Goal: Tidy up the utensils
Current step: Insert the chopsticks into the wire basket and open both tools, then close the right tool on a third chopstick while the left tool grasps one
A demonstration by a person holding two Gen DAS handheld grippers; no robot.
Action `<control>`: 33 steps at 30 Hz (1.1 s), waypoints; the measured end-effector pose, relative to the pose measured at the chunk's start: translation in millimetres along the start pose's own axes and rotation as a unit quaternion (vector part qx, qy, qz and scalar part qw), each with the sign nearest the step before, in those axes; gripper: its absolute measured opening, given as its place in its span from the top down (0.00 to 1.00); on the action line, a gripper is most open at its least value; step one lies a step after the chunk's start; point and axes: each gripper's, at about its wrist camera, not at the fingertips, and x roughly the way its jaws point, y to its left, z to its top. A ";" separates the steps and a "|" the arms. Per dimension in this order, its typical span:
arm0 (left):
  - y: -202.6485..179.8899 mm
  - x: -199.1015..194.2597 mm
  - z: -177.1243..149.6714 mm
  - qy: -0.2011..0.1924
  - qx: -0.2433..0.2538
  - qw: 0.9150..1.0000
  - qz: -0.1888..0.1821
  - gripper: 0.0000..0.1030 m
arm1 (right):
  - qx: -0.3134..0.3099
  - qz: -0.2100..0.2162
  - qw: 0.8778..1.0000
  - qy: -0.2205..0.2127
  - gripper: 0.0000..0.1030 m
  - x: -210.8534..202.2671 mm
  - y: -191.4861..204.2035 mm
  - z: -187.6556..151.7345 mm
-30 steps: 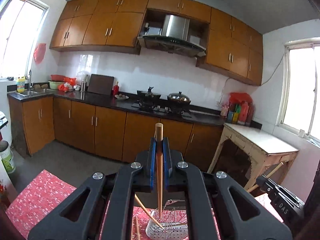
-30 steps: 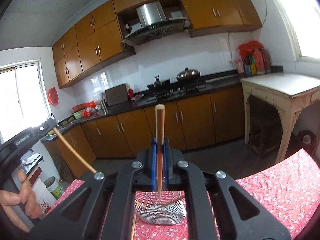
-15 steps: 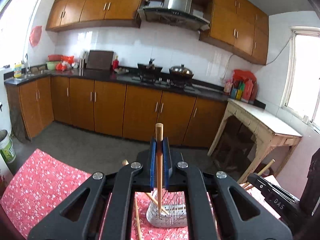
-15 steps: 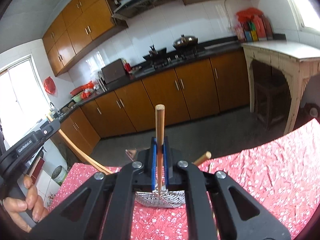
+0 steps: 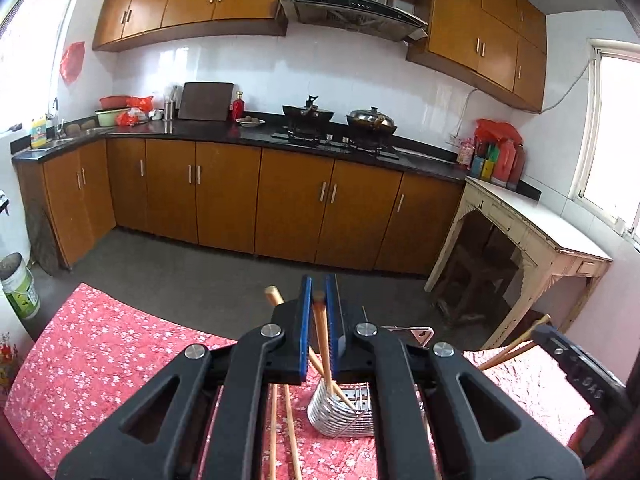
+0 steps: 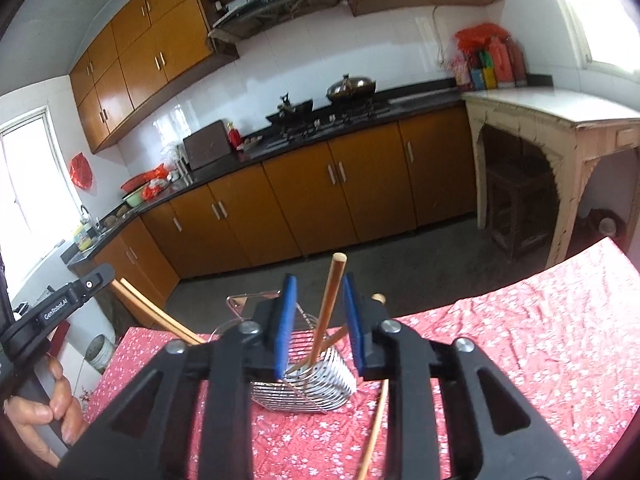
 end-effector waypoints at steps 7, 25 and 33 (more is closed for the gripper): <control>14.8 -29.4 0.6 -0.013 -0.007 1.000 0.013 0.88 | 0.007 -0.028 0.999 -0.029 0.72 -52.7 -21.9 -13.9; 85.4 -33.4 -136.3 0.070 0.017 0.995 0.068 0.80 | 0.028 -0.076 0.987 0.136 0.73 -9.6 -87.0 -170.6; 88.0 -4.0 -189.6 0.147 0.008 0.988 0.045 0.80 | -0.008 -0.092 0.978 0.189 0.73 19.3 -72.8 -206.9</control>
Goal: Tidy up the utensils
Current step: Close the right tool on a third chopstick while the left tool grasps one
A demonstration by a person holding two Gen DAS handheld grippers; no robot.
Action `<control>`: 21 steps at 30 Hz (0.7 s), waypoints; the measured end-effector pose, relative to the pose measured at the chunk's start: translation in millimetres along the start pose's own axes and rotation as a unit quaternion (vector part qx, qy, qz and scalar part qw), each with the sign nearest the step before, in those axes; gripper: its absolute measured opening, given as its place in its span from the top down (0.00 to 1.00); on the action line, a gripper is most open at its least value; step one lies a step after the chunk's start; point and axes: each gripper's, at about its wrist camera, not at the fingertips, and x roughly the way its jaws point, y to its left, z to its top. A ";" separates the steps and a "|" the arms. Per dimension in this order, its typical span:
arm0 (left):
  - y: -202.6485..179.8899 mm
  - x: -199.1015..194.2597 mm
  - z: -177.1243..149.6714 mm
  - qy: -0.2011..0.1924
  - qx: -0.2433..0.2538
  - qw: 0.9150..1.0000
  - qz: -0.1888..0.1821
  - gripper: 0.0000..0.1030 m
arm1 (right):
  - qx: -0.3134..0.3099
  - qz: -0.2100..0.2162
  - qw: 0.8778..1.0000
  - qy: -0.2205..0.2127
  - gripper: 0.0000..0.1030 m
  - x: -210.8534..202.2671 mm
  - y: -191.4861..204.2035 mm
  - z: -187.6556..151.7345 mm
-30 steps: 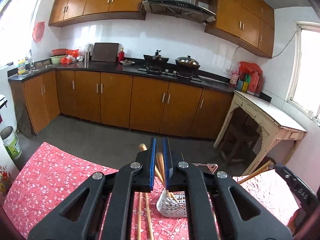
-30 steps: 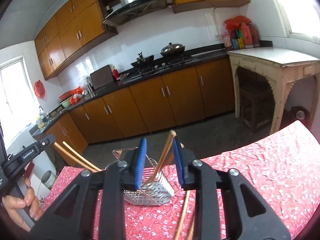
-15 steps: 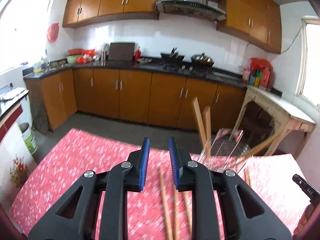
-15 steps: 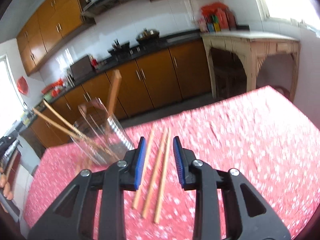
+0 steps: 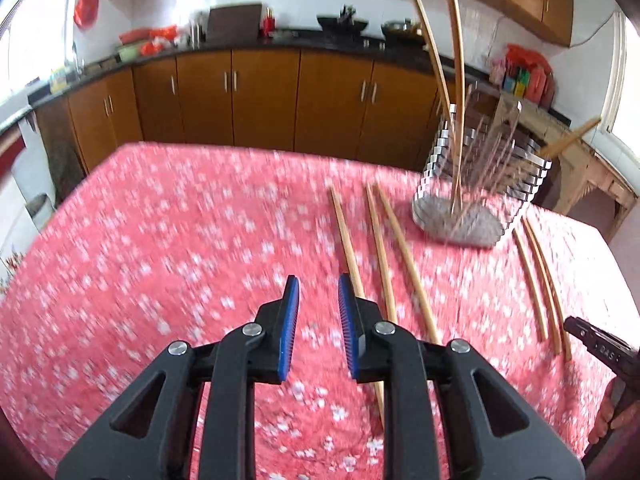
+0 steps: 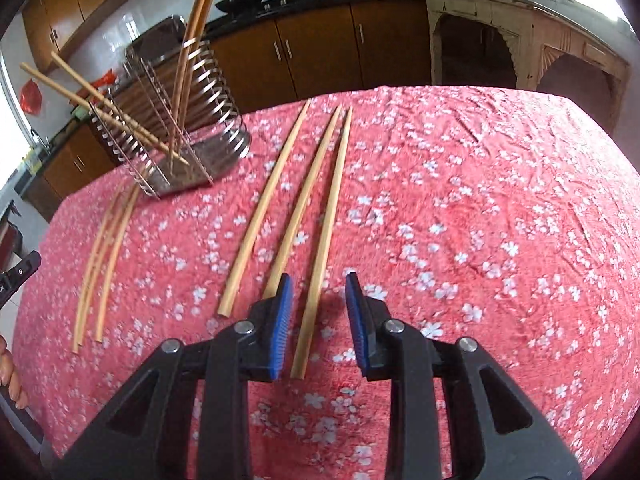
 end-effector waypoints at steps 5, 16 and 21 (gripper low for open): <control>-4.2 14.8 -13.6 0.031 -0.008 0.999 -0.026 0.80 | -0.012 -0.028 1.000 -0.008 0.92 2.4 1.1 -2.8; -23.1 42.7 -23.4 0.073 0.012 0.997 -0.030 0.82 | 0.029 -0.026 0.999 -0.013 0.93 2.2 -20.0 -0.1; -31.3 48.3 -24.1 0.070 0.037 0.997 -0.011 0.93 | 0.026 -0.025 0.999 -0.014 0.93 3.3 -16.8 3.6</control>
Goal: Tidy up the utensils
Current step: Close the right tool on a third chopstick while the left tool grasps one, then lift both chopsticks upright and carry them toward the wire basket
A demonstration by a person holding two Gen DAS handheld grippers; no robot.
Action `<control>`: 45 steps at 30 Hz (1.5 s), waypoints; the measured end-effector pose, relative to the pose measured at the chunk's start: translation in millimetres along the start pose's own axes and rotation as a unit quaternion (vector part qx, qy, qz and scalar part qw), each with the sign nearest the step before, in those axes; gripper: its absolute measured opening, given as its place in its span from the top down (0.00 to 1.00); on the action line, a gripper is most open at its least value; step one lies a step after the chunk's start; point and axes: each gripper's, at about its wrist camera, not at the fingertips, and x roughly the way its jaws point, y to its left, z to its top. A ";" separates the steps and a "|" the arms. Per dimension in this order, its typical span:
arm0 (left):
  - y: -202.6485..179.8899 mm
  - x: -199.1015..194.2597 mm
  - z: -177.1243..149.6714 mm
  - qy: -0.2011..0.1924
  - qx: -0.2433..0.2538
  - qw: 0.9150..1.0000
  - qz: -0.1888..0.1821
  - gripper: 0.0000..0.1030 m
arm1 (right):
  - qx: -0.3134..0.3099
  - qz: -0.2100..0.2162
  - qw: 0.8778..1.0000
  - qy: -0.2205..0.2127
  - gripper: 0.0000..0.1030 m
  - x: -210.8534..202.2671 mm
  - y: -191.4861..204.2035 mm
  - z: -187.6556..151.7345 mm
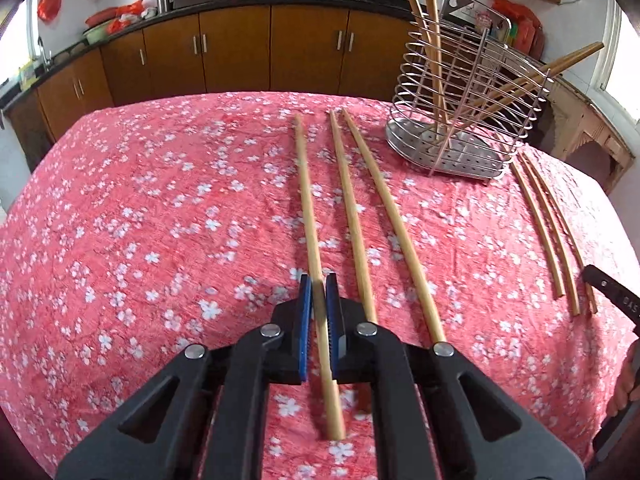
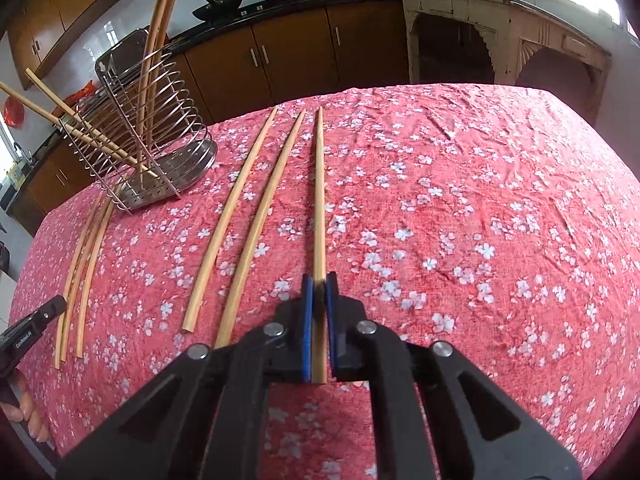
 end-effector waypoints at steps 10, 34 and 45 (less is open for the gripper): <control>39.4 -0.3 0.1 0.000 -0.026 1.000 -0.014 0.93 | -0.003 0.007 1.000 -0.001 0.92 -8.5 -2.4 -8.5; 29.7 -30.2 -32.7 -0.006 0.000 1.000 -0.007 0.93 | -0.027 -0.008 1.000 -0.004 0.92 -37.0 5.3 -37.8; 40.7 -70.2 -12.8 -0.057 0.004 0.998 -0.030 0.93 | -0.054 -0.011 0.994 -0.095 0.93 -95.1 5.4 -15.2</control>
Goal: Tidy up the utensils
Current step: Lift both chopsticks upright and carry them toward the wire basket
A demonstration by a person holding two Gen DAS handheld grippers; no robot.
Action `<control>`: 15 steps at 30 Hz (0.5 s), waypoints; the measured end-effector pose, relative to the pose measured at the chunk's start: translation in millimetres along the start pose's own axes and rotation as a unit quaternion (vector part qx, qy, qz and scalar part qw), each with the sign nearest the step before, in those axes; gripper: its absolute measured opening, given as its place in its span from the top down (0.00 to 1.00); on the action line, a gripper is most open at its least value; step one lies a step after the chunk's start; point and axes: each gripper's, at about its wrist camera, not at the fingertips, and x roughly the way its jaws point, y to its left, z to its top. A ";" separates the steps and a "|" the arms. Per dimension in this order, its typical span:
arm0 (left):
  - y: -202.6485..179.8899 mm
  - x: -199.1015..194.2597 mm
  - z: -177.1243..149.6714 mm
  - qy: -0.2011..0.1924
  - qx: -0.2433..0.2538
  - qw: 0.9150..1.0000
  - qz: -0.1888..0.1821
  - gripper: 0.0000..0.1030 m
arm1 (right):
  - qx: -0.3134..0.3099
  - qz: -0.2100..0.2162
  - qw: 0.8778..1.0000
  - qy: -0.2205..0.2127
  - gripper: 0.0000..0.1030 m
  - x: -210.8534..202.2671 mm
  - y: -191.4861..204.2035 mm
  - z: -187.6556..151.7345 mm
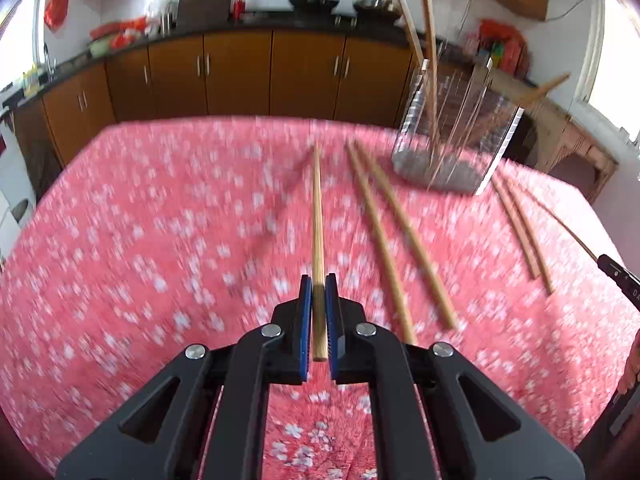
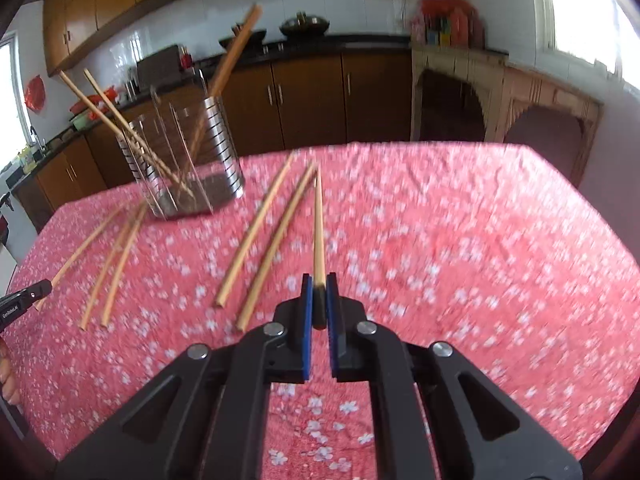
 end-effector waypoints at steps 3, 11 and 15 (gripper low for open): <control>4.3 -22.8 15.3 -0.042 0.003 0.999 -0.004 0.93 | -0.007 -0.002 0.999 -0.043 0.93 -24.9 -1.4 17.2; 6.3 -66.2 56.6 -0.129 -0.009 0.992 0.000 0.94 | 0.002 0.007 0.993 -0.116 0.93 -59.8 -7.4 63.7; 6.1 -75.8 71.1 -0.150 -0.014 0.989 0.005 0.94 | 0.011 0.019 0.991 -0.130 0.93 -62.9 -6.7 75.1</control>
